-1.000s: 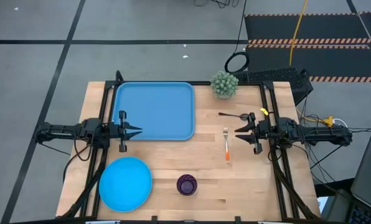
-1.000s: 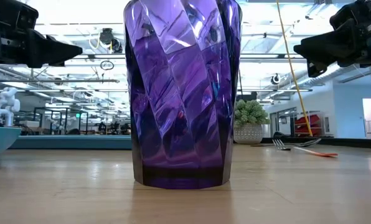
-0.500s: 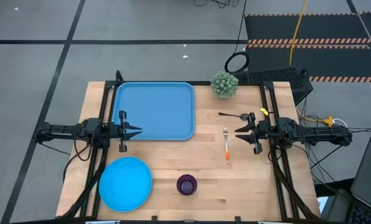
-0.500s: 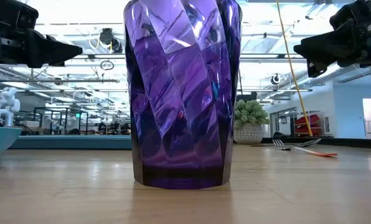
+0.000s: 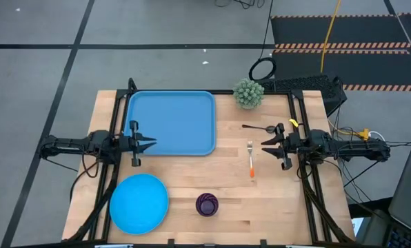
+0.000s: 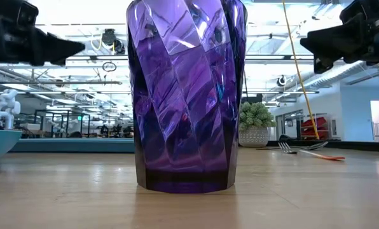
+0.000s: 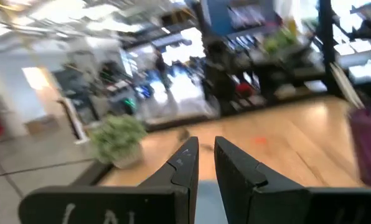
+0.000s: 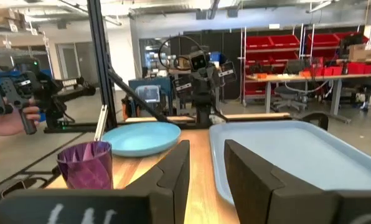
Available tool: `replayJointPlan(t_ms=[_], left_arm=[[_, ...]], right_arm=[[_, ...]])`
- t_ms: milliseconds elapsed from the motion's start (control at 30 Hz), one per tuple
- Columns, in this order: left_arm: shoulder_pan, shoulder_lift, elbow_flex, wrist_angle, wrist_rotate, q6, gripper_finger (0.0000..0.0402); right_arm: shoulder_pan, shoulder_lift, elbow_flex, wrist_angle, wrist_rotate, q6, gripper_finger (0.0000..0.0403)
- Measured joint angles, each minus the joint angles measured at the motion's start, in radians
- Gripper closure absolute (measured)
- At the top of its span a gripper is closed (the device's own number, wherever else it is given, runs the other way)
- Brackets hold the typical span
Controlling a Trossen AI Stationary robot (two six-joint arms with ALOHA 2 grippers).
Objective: Pick and place plate/cup/fork/spoon on tray
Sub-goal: Put the black spoon onto the right side of the blue plastic serving tray
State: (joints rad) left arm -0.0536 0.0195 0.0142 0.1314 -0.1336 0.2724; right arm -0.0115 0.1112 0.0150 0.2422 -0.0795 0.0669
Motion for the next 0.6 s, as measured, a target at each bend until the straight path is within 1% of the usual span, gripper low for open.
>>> replayJointPlan(t_ms=[67,167,333,433,600], left_arm=[[0.001,0.0,0.0,0.051,-0.01,-0.054,0.0346],[0.0,0.0,0.0,0.094,-0.005,-0.184,0.0346],[0.0,0.0,0.0,0.086,0.015,-0.416,0.0346],[0.0,0.0,0.0,0.051,0.034,-0.461,0.0346],[-0.001,0.0,0.0,0.004,0.035,-0.578,0.0346]], right_arm=[[0.0,0.0,0.0,0.014,0.0,0.013,0.031],[0.0,0.0,0.0,0.062,0.0,0.083,0.031],[0.0,0.0,0.0,0.161,0.0,0.204,0.031],[0.0,0.0,0.0,0.213,0.002,0.215,0.031],[0.0,0.0,0.0,0.265,0.002,0.217,0.031]])
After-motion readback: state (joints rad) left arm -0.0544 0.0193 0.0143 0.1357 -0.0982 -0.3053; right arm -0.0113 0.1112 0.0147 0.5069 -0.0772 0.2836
